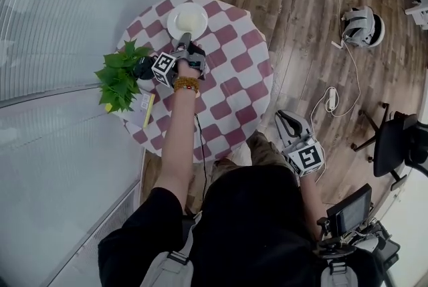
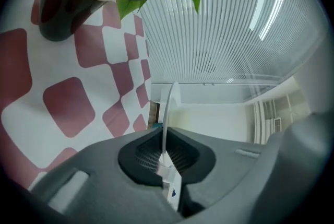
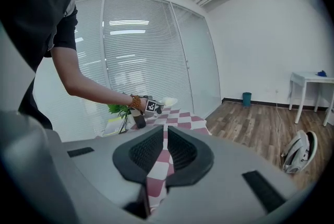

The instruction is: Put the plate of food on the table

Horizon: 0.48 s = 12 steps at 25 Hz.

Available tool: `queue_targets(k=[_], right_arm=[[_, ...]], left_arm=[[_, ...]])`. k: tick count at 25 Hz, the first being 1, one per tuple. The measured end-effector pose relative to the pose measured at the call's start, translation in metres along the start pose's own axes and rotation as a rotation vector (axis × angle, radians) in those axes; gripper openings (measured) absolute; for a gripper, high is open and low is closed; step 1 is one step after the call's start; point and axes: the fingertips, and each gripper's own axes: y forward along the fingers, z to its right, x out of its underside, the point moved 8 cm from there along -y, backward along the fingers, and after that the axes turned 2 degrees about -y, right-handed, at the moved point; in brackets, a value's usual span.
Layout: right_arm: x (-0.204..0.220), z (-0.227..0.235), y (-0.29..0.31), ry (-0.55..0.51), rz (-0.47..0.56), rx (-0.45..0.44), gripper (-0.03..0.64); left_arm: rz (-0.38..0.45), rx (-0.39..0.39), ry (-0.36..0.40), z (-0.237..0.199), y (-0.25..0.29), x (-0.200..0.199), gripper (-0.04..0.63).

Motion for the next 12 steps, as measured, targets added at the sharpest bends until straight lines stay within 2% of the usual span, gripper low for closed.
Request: queue_targets(k=[4,8,12], right_arm=[[0.004,0.005,-0.001,0.015,-0.019,0.013,0.017],[0.013,0.011,-0.004,0.012,-0.043,0.029,0.017],[0.015,0.015,-0.006,0.013,-0.063,0.037,0.017]], left_arm=[[0.008,-0.034,0.018,-0.019,0.018,-0.011,0.017],[0.028,-0.085,-0.008,-0.045,0.026,-0.017,0.017],[0.049,-0.099,-0.038,-0.062,0.029,-0.021,0.017]])
